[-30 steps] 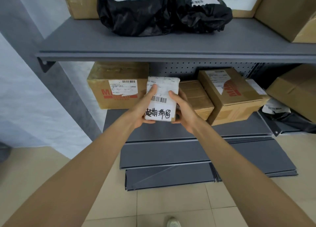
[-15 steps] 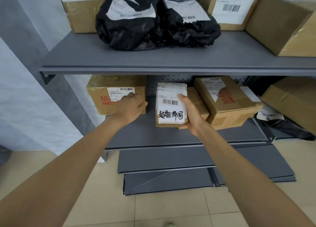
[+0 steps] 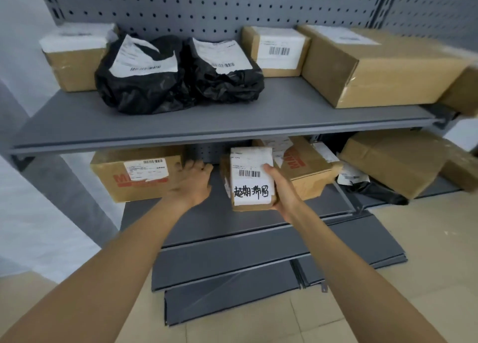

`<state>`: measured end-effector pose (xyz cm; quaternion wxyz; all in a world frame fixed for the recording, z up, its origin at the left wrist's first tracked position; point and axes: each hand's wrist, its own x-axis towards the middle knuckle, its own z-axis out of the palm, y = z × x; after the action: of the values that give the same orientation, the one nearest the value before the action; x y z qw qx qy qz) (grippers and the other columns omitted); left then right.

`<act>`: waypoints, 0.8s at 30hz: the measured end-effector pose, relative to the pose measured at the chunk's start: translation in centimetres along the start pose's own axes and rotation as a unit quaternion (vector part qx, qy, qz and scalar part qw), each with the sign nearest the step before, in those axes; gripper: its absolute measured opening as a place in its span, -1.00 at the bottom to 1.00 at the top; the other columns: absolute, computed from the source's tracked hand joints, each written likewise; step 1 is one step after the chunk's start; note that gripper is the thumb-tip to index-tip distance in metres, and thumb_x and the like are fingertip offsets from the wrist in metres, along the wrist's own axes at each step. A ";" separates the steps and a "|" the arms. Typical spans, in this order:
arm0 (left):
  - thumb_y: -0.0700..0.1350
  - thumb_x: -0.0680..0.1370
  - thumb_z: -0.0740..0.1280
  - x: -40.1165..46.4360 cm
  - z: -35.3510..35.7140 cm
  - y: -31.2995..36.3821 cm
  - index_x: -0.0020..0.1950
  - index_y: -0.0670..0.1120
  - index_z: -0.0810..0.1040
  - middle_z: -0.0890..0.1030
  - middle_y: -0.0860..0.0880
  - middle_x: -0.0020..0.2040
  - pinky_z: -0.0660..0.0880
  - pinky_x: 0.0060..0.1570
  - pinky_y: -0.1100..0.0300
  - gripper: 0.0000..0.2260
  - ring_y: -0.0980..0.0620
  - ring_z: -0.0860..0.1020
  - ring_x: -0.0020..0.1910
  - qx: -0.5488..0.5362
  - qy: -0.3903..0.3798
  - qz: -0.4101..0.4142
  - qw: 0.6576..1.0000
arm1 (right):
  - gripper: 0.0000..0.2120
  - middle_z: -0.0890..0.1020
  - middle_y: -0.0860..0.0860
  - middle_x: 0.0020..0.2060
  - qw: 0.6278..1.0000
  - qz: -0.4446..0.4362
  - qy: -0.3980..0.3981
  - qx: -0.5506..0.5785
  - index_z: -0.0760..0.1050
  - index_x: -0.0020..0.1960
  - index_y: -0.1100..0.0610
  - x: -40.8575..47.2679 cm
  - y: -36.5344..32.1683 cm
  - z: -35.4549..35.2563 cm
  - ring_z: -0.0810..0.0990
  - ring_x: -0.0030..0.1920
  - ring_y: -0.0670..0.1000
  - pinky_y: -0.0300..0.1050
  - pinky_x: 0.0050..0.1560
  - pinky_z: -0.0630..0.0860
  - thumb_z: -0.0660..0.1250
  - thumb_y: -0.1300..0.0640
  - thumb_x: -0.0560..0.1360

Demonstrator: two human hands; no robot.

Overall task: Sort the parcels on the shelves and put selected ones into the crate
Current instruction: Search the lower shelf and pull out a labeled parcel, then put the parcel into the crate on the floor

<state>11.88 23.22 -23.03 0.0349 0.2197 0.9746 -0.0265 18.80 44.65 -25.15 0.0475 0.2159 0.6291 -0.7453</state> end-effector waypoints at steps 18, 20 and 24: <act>0.02 0.53 0.33 -9.6 -5.9 32.9 0.47 -0.08 0.23 0.36 -0.06 0.40 0.36 0.24 -0.05 -0.44 -0.14 0.32 0.37 -0.026 0.065 0.458 0.886 | -0.64 0.68 0.09 0.11 0.878 -0.070 0.448 0.153 0.52 0.22 -0.05 -33.7 7.5 -20.6 0.64 -0.06 0.07 -0.09 -0.19 0.57 0.29 -0.18 0.51; 0.02 0.52 0.34 -13.5 -6.4 38.2 0.43 -0.10 0.27 0.39 -0.08 0.38 0.39 0.21 -0.05 -0.46 -0.15 0.35 0.34 -0.029 0.077 0.521 0.849 | -0.60 0.67 0.08 0.12 0.848 -0.078 0.497 0.169 0.51 0.25 -0.04 -39.6 9.2 -22.7 0.65 -0.06 0.07 -0.08 -0.19 0.57 0.28 -0.20 0.50; 0.04 0.47 0.35 -23.1 -7.2 48.1 0.43 -0.08 0.28 0.43 -0.08 0.36 0.40 0.17 0.02 -0.43 -0.13 0.39 0.31 -0.013 0.097 0.615 0.783 | -0.56 0.67 0.06 0.13 0.775 -0.092 0.591 0.205 0.50 0.26 -0.04 -51.6 13.0 -25.6 0.67 -0.07 0.06 -0.10 -0.25 0.58 0.28 -0.24 0.48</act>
<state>52.96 57.22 -15.73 -0.0484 0.7732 0.6314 0.0344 76.47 56.13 -20.32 -0.4473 0.5596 0.3829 -0.5832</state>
